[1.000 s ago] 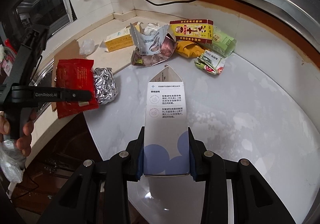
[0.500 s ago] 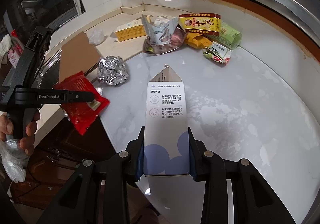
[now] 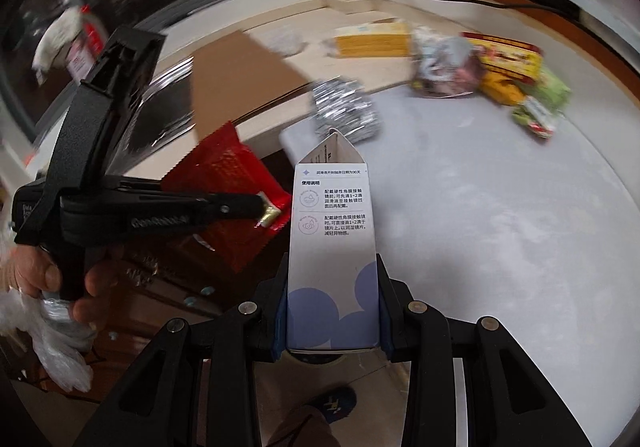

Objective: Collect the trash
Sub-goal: 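Lift the red wrapper and milk carton and carry both down toward the bin, then open both tools over the bin, dropping wrapper and carton inside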

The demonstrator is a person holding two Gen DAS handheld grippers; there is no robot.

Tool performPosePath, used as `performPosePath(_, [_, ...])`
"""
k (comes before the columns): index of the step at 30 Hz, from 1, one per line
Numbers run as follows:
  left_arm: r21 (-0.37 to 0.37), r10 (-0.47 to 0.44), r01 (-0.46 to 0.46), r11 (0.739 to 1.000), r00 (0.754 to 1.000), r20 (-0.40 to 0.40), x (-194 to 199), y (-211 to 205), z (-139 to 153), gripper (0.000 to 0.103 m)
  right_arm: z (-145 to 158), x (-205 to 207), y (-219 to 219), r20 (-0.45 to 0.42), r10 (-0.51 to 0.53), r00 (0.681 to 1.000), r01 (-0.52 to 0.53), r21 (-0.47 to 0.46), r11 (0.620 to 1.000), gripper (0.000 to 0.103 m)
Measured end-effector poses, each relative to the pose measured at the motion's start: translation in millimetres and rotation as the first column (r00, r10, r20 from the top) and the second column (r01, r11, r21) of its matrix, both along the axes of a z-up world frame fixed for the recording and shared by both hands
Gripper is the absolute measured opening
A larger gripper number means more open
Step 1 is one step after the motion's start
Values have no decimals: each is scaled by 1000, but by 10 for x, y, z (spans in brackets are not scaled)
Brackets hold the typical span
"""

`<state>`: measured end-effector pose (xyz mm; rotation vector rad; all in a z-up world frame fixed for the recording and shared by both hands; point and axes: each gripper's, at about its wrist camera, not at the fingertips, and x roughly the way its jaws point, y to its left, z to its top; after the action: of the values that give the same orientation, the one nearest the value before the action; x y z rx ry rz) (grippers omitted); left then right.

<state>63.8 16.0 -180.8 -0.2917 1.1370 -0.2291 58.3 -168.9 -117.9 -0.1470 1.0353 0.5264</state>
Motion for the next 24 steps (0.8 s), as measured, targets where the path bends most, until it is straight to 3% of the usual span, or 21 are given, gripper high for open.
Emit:
performPosePath(8, [101,42,-44,994,999,20,-465,178,-397,5,-523,-420,558,-39,109,993,-110,-37,993,34])
performPosePath(12, [146,25,-20,989,999,-34,-551,182,-826,5,-966,-441,710,-107,91,990,-95,-36,995,34])
performPosePath(17, [164,-23,42,986,993,-116,-534,178,-1431,5,-1788,-372,818,-187,-23,982,12,-56,998,35])
performPosePath(24, [195,-47,95,976,971,-236,-322,241,-2521,5,-3037,-272,959,-335,-144,931,118,-97,988,35])
